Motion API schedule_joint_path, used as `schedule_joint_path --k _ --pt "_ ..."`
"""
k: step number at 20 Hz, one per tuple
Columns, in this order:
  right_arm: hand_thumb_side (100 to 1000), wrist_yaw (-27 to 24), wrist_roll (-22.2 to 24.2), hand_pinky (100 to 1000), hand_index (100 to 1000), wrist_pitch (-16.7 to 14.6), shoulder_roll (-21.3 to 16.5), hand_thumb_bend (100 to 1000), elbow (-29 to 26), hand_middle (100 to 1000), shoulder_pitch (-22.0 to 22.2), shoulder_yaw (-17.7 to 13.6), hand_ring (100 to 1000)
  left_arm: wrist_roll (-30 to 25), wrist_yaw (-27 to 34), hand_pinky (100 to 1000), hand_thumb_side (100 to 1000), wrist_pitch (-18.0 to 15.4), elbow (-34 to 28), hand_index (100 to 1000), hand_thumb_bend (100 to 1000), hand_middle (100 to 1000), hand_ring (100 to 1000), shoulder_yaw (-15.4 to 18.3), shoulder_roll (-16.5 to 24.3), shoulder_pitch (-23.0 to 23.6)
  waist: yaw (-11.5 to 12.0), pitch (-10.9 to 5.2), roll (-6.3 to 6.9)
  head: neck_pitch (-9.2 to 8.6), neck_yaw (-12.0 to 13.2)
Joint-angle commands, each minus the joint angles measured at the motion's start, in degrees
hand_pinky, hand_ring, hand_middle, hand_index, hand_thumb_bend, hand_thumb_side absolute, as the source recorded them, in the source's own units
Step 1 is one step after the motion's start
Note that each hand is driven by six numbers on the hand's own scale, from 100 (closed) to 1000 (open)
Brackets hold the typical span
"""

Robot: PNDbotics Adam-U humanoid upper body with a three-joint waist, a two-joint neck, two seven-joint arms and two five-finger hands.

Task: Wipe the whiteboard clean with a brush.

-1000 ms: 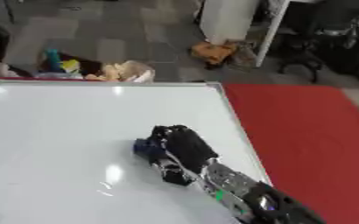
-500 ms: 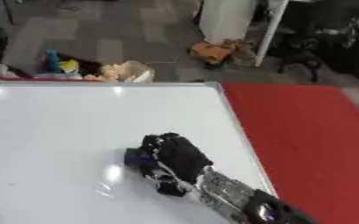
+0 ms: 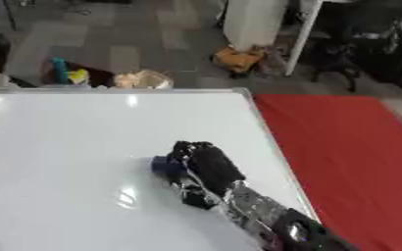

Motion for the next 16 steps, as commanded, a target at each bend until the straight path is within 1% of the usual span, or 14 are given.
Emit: schedule_joint_path --k 1,6,8,11,16 --pt "194 -0.6 0.4 595 709 3.1 -3.9 100 6.8 671 1.8 -2.7 575 0.2 -0.1 482 801 -0.1 -0.7 1000 244 579 531 0.6 0.9 -0.4 -0.4 -0.25 0.46 -0.75 0.2" --pt "190 -3.6 -0.5 597 710 6.4 -5.6 100 8.1 671 2.4 -6.0 575 0.3 -0.2 482 802 -0.1 -0.6 1000 245 579 531 0.7 1.1 -0.1 -0.6 -0.36 0.34 -0.72 0.3" --pt "189 -4.7 -0.7 598 710 7.4 -5.9 100 8.4 669 2.6 -6.8 573 0.3 -0.2 482 801 -0.1 -0.6 1000 245 579 531 0.7 1.1 -0.1 -0.7 -0.40 0.30 -0.78 0.3" --pt "190 -6.1 -1.1 598 711 8.3 -6.1 100 8.8 669 3.0 -7.3 572 0.4 -0.2 482 801 -0.1 -0.6 1000 245 579 531 0.7 1.1 -0.1 -0.8 -0.42 0.32 -0.84 0.3" --pt "191 -7.2 -1.5 599 716 8.9 -6.1 100 9.8 671 3.1 -7.7 574 0.4 -0.1 482 800 -0.1 -0.6 1000 245 579 531 0.7 1.1 -0.1 -0.6 -0.50 0.29 -0.91 0.3"
